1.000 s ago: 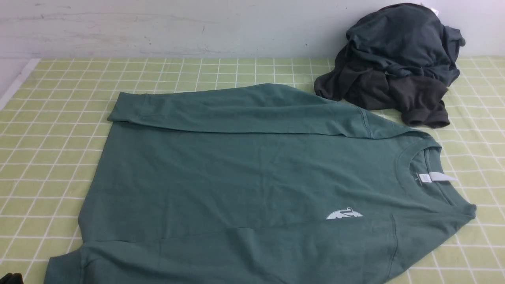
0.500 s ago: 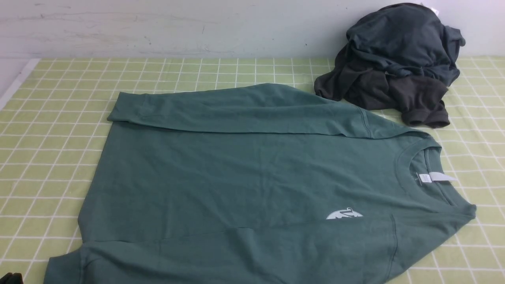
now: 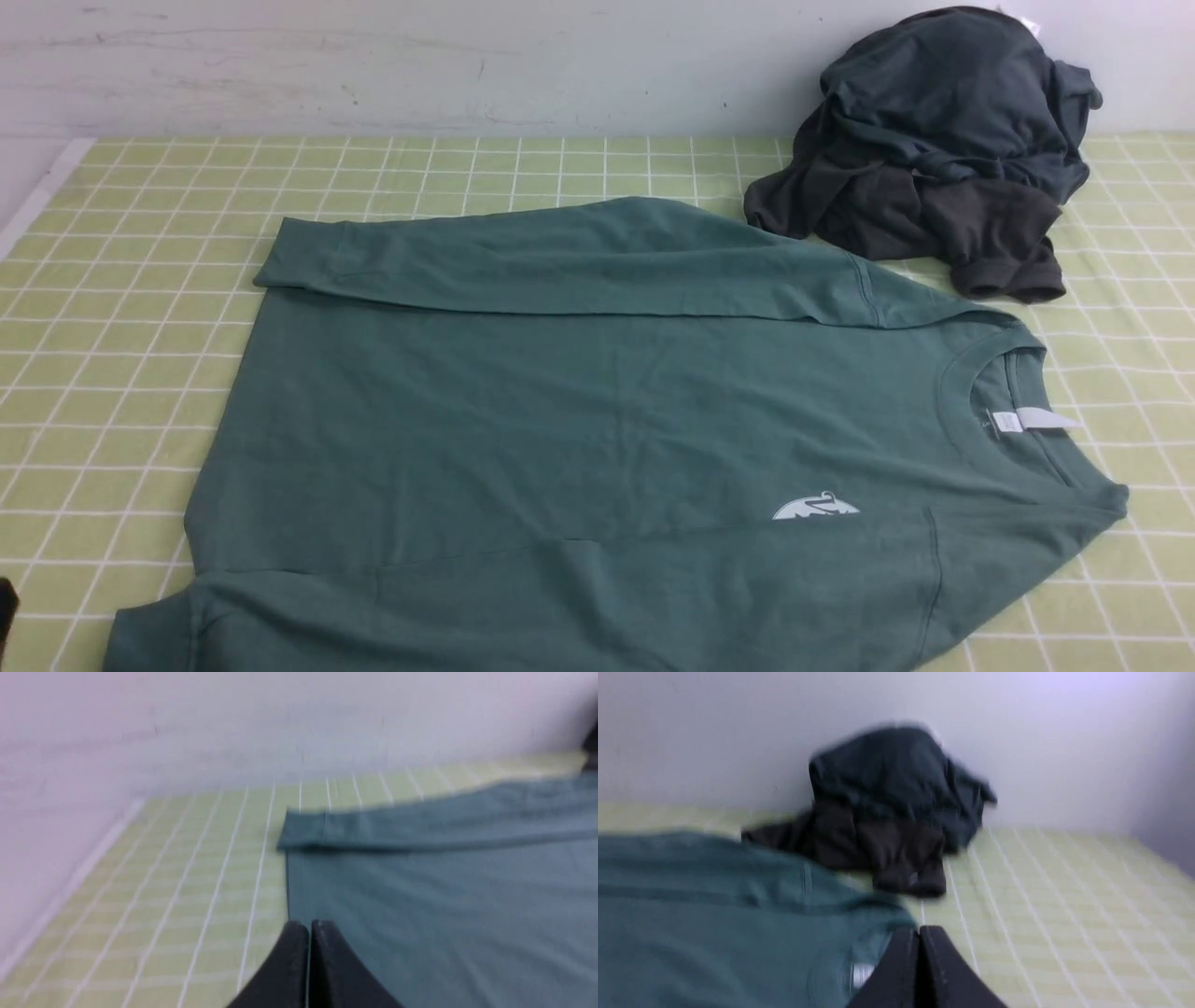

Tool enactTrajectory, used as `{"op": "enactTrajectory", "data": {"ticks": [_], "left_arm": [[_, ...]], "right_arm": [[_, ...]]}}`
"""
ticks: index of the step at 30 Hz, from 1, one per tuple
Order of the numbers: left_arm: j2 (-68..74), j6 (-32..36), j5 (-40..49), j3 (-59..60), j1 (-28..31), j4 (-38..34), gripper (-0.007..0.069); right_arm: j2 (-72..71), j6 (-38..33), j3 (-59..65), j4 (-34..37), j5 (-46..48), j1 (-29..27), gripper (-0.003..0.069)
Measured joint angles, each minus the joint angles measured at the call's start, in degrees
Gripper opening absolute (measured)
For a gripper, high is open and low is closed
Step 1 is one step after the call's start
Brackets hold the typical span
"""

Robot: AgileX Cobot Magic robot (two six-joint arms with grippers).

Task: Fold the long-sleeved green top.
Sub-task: Use the left arm to clamp the cuff closest to it

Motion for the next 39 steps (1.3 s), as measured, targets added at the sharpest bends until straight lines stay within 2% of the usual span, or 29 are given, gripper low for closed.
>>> {"op": "enactTrajectory", "data": {"ticks": [2, 3, 4, 6, 10, 12, 14, 17, 19, 20, 21, 23, 25, 26, 27, 28, 29, 30, 33, 34, 35, 36, 37, 38, 39], "left_arm": [[0.0, -0.34, -8.4, 0.0, 0.0, 0.05, -0.0003], [0.0, -0.34, -9.06, 0.0, 0.0, 0.05, -0.0003], [0.0, -0.46, -14.32, 0.0, 0.0, 0.12, -0.0003], [0.0, -1.02, -20.88, 0.0, 0.0, 0.04, -0.0003], [0.0, -5.91, -31.66, 0.0, 0.0, -0.7, -0.0003], [0.1, -12.24, -34.39, -1.66, 0.0, -0.17, -0.0003], [2.65, -16.41, -29.46, -8.07, 0.0, 1.51, -0.0003], [7.45, -17.64, -20.18, -17.45, 0.0, 3.75, -0.0003], [15.89, -17.64, -9.5, -27.77, 0.0, 6.56, -0.0003], [19.5, -17.53, -6.24, -30.77, 0.0, 7.6, -0.0003], [20.23, -17.47, -6.24, -31.29, 0.0, 7.6, -0.0003], [30.51, -17.47, 3.56, -36.1, 0.0, 8.97, -0.0003], [34.67, -17.47, 7.46, -36.84, 0.0, 8.71, -0.0003], [39.77, -17.47, 14.14, -37.15, 0.0, 7.05, -0.0003], [40.37, -17.47, 15.75, -37.15, 0.0, 6.37, -0.0003], [45.1, -16.83, 22.13, -37.01, 0.0, 3.25, -0.0003], [46.21, -16.49, 22.86, -37.01, 0.0, 2.85, -0.0003], [49.44, -14.81, 26.84, -36.81, 0.0, -0.08, -0.0003], [55.57, -9.15, 33.25, -36.56, 0.0, -4.98, -0.0003], [57.95, -6.56, 34.62, -36.56, 0.0, -6.71, -0.0003], [61.62, -2.81, 36.16, -36.56, 0.0, -10.42, -0.0003], [61.97, -2.19, 36.23, -36.56, 0.0, -10.77, -0.0003], [64.42, 0.04, 36.11, -36.56, 0.0, -13.4, -0.0002], [65.67, 0.7, 35.75, -36.56, 0.0, -14.08, 0.0], [66.12, 0.84, 35.68, -36.56, 0.0, -14.17, 0.0]], "right_arm": [[0.0, 2.2, 0.0, 0.92, -10.18, 0.0, -0.0014], [0.0, 2.47, 0.0, 0.93, -12.32, 0.0, -0.0014], [0.0, 5.36, 0.0, 1.37, -20.89, 0.0, -0.0014], [0.0, 8.81, 0.0, 1.49, -29.25, 0.0, -0.0014], [0.0, 14.05, 0.0, 1.22, -33.86, 0.0, -0.0014], [0.75, 16.92, 0.0, 0.66, -34.76, 0.0, -0.0014], [3.18, 18.72, -2.06, -1.59, -32.58, 0.0, -0.0014], [6.97, 20.09, -8.22, -6.8, -28.03, 0.0, -0.0014], [12.67, 21.8, -15.58, -15.8, -20.1, 0.0, -0.0014], [15.18, 22.72, -18.29, -19.59, -16.74, 0.0, -0.0014], [15.69, 22.89, -18.78, -20.33, -16.74, 0.0, -0.0014], [23.32, 26.71, -23.33, -29.04, -5.86, 0.0, -0.0014], [26.12, 28.49, -23.99, -30.89, -2.11, 0.14, -0.0014], [31.0, 31.96, -24.25, -31.93, 5.12, 1.28, -0.0014], [31.52, 31.96, -24.25, -31.85, 5.93, 1.52, -0.0014], [35.32, 33.38, -24.35, -30.05, 12.77, 4.15, -0.0014], [35.77, 33.39, -24.4, -29.64, 13.63, 4.56, -0.0014], [38.79, 32.55, -24.67, -26.15, 19.72, 7.89, -0.0014], [44.26, 25.66, -25.19, -18.78, 28.52, 14.64, -0.0014], [46.34, 22.35, -25.46, -16.24, 30.9, 16.9, -0.0014], [51.91, 13.06, -25.99, -10.25, 34.88, 22.02, -0.0014], [51.91, 13.06, -25.99, -10.25, 34.88, 22.02, -0.0014], [57.0, 5.41, -26.78, -5.01, 36.74, 25.63, -0.0014], [59.61, 1.7, -27.62, -2.25, 37.25, 27.15, -0.0014], [60.1, 1.0, -28.02, -1.71, 37.32, 27.42, -0.0014]]}}
